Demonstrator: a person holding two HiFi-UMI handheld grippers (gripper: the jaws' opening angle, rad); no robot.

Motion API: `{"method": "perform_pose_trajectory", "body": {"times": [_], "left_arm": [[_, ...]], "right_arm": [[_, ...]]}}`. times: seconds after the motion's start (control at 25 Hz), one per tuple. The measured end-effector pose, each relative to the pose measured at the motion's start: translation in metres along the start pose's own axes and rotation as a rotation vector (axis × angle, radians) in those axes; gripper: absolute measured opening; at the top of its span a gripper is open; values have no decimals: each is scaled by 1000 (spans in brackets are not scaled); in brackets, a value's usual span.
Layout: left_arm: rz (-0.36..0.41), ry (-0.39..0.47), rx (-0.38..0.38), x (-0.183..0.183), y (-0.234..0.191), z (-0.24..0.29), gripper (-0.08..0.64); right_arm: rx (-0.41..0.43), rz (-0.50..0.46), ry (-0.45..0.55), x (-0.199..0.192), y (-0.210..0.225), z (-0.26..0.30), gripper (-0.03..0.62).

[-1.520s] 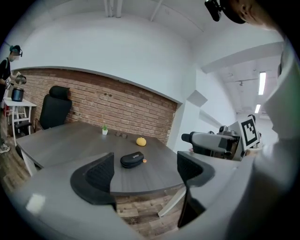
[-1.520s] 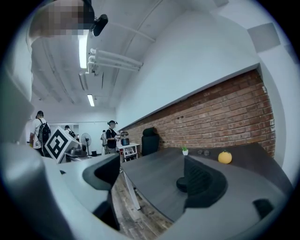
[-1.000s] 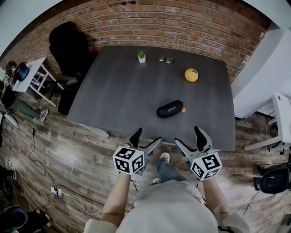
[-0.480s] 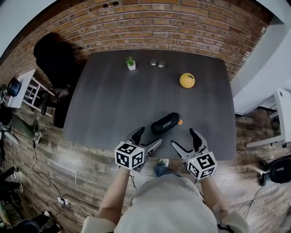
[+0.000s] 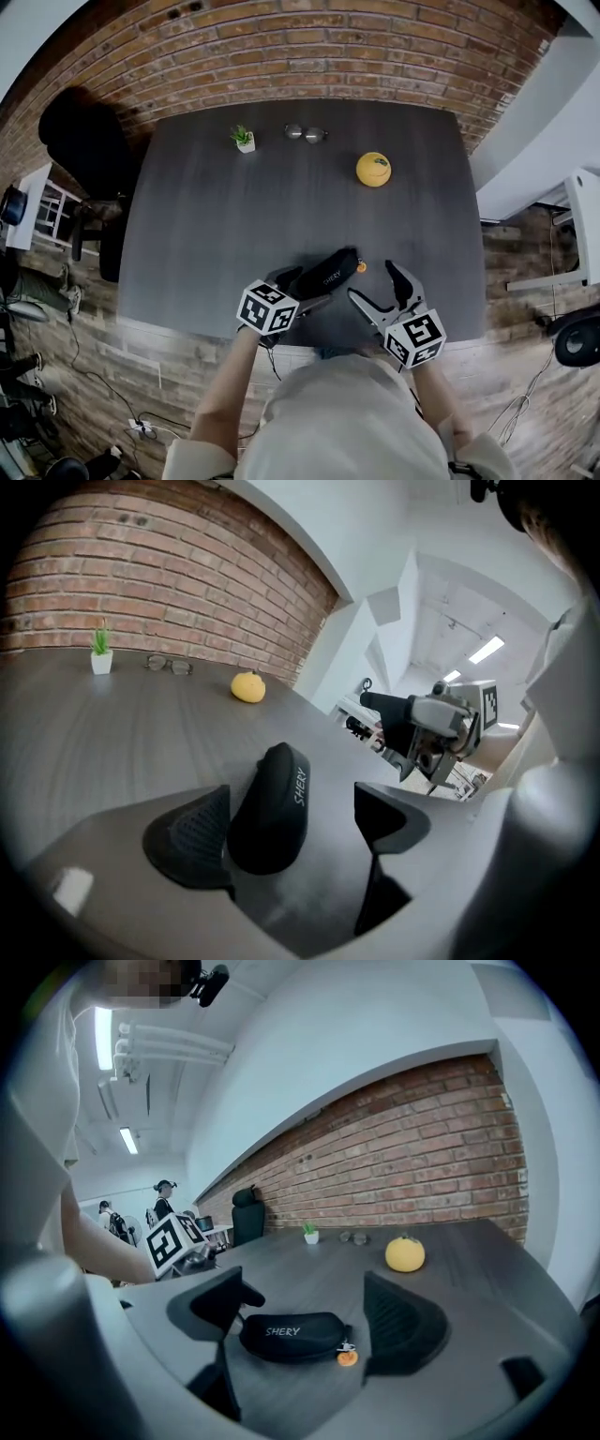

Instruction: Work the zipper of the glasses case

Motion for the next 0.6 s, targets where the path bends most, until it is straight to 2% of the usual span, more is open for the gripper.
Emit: {"method": "perform_pose_trajectory", "body": {"times": [0.32,0.48,0.6], "left_arm": [[95,-211,-76,0,-20,40,408],[155,-272,-50,-1,-23,58,408],[214,-291,2,-1,-22,65,407]], "right_arm": [[-2,42,-35,-7,19,5,403],[-12,47,-46,-12,24,4,403],[-33,72,-37,-16,29,4,403]]}}
Point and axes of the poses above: the fingertips, and each gripper's own axes: z forward along the fingers, y to its right, x out of its top, the point moved 6 cm from there along -z, backward along the fingers, and after that the axes turned 13 degrees about -y, right-handed, at the moved point
